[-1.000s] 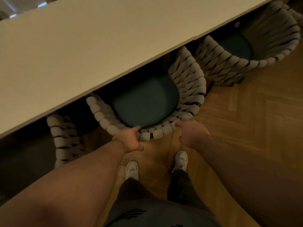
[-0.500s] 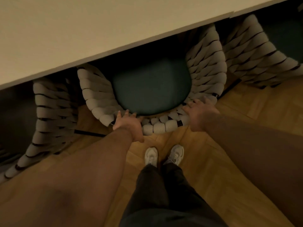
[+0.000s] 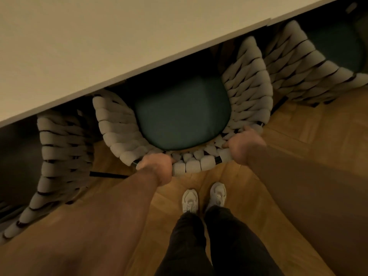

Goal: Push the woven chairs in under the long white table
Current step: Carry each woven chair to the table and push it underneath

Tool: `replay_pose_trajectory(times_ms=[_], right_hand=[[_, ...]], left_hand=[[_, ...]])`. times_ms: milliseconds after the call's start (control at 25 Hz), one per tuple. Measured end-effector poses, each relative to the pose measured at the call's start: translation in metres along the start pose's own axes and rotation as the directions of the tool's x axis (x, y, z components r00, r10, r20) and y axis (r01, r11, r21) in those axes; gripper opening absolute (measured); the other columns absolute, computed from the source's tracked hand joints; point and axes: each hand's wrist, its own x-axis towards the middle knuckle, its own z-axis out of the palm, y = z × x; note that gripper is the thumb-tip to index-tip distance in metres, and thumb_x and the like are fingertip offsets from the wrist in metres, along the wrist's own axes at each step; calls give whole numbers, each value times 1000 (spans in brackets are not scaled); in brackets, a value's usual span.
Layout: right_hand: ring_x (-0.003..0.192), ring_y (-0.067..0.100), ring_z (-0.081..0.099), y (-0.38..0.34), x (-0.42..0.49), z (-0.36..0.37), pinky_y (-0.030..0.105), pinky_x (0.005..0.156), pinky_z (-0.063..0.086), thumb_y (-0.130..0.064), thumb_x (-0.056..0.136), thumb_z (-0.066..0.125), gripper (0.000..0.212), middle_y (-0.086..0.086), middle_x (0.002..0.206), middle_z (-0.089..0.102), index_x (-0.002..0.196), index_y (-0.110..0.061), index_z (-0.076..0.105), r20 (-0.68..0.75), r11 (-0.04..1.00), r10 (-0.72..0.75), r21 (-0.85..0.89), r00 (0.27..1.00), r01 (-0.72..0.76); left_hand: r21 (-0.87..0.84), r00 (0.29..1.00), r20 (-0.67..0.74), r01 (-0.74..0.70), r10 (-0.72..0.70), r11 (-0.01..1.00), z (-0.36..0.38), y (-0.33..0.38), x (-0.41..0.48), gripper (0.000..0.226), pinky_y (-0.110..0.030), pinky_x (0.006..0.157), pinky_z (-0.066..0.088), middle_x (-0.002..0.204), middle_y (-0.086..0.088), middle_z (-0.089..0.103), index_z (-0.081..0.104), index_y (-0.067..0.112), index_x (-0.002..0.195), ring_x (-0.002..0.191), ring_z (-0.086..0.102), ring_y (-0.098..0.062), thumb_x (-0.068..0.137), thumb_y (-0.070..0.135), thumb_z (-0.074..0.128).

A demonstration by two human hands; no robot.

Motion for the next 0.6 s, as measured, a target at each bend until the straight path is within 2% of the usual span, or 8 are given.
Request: replay_pose_trajectory(times_ms=[240,440,600], right_hand=[[132,23,56,4,-24,26,52,121,25,-25,101,45,43,-3,145,63,139,-37,63,-26,1000,-14,9,1000,14],[128,24,59,31,-4,16,51,115,30,-28,101,46,39,-3,137,68,134,-37,65,-21,1000,12,19,1000,-12],[126,25,60,52,9,-5,51,119,29,-28,102,53,32,-2,130,70,130,-28,67,-25,999,-3,-48,1000,1]], left_hand=[[26,997,15,-74,74,997,7,24,-13,48,-45,91,50,122,-1,67,58,44,137,108,63,-29,93,26,48],[21,999,-18,-38,38,999,-19,31,12,47,-45,88,57,116,2,68,61,48,134,102,65,-25,92,30,50],[-23,999,-27,-21,21,1000,-26,38,28,44,-43,88,58,115,7,69,60,53,133,101,66,-21,93,38,51]])
